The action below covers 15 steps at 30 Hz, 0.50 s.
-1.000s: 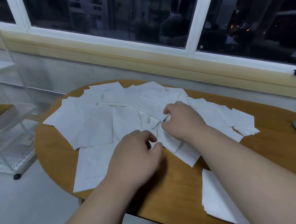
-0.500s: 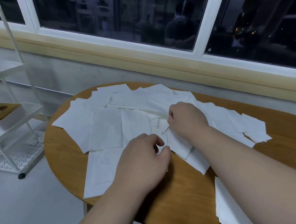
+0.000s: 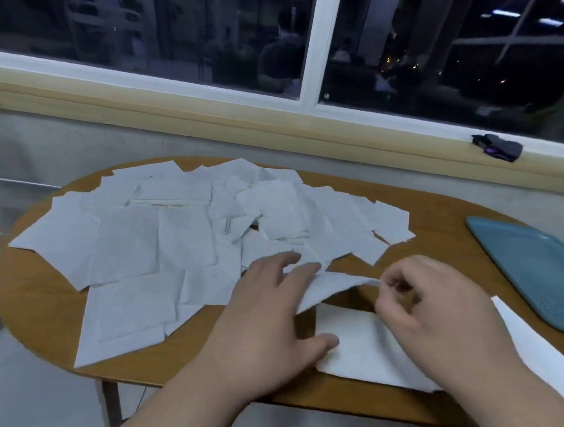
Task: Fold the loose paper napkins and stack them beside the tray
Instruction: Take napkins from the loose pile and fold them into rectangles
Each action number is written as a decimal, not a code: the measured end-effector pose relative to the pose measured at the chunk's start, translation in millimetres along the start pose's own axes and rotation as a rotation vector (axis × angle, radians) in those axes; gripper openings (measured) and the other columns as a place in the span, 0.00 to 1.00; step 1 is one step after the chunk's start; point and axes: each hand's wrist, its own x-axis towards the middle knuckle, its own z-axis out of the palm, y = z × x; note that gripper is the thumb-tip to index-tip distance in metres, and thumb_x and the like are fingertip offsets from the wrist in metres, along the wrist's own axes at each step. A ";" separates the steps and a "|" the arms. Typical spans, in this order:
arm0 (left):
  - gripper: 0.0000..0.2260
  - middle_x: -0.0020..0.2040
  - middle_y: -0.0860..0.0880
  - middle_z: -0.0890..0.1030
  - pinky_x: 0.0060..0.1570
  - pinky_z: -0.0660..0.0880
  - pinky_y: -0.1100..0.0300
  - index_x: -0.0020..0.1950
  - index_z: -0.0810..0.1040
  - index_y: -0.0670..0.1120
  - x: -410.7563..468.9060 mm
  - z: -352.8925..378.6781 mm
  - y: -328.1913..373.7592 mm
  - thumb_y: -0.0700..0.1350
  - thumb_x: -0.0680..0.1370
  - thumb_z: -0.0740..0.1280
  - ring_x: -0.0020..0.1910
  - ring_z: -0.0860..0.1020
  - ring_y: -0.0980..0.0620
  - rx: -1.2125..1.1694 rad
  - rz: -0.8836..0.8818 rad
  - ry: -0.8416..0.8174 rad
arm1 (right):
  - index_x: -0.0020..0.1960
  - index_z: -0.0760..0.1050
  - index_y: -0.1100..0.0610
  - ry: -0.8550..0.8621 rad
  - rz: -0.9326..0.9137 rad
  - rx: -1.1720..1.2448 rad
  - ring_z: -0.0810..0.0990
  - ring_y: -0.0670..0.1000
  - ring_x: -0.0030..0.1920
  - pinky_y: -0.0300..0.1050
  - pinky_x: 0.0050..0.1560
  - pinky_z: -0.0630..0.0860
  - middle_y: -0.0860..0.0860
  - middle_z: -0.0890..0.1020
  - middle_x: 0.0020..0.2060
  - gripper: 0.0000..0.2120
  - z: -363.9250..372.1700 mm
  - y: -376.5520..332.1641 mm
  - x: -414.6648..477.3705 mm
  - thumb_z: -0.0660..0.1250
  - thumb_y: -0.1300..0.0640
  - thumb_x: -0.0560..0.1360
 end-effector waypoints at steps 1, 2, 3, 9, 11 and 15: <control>0.31 0.71 0.62 0.61 0.68 0.62 0.62 0.73 0.65 0.64 -2.2 4.2 7.2 0.66 0.71 0.67 0.72 0.58 0.60 0.019 0.060 0.000 | 0.36 0.72 0.44 0.022 0.016 0.010 0.74 0.43 0.39 0.40 0.32 0.71 0.41 0.76 0.34 0.07 -6.5 5.6 -14.1 0.67 0.54 0.71; 0.25 0.67 0.61 0.68 0.65 0.68 0.60 0.68 0.72 0.63 -4.0 8.3 13.6 0.64 0.72 0.66 0.68 0.65 0.59 0.040 0.130 0.013 | 0.36 0.71 0.45 0.042 0.021 0.017 0.74 0.44 0.40 0.39 0.33 0.70 0.40 0.76 0.34 0.08 -11.8 12.2 -26.9 0.68 0.55 0.70; 0.18 0.61 0.60 0.74 0.59 0.73 0.57 0.61 0.77 0.61 -6.6 11.7 19.1 0.61 0.72 0.65 0.61 0.71 0.58 0.045 0.180 0.017 | 0.36 0.71 0.45 0.052 0.018 0.019 0.74 0.44 0.40 0.39 0.34 0.70 0.40 0.76 0.34 0.08 -17.4 17.5 -38.0 0.68 0.55 0.70; 0.08 0.46 0.61 0.81 0.44 0.77 0.58 0.49 0.82 0.56 -25.8 19.8 36.7 0.46 0.73 0.69 0.46 0.78 0.61 -0.056 0.375 -0.059 | 0.53 0.73 0.40 -0.166 -0.157 -0.006 0.72 0.38 0.54 0.29 0.50 0.69 0.33 0.74 0.50 0.16 -21.4 49.5 -82.6 0.66 0.37 0.68; 0.07 0.45 0.62 0.81 0.43 0.77 0.58 0.49 0.83 0.56 -30.7 20.8 36.5 0.46 0.73 0.70 0.45 0.78 0.62 -0.071 0.371 -0.102 | 0.52 0.74 0.41 -0.223 -0.203 0.008 0.72 0.39 0.56 0.32 0.53 0.69 0.33 0.74 0.50 0.14 -13.1 60.2 -87.7 0.67 0.39 0.68; 0.06 0.42 0.63 0.79 0.43 0.73 0.63 0.47 0.81 0.57 -31.7 18.1 36.5 0.46 0.75 0.67 0.43 0.77 0.62 -0.097 0.355 -0.181 | 0.41 0.76 0.45 -0.151 -0.148 0.274 0.77 0.43 0.46 0.34 0.45 0.69 0.37 0.78 0.40 0.04 -5.6 70.4 -86.4 0.66 0.54 0.70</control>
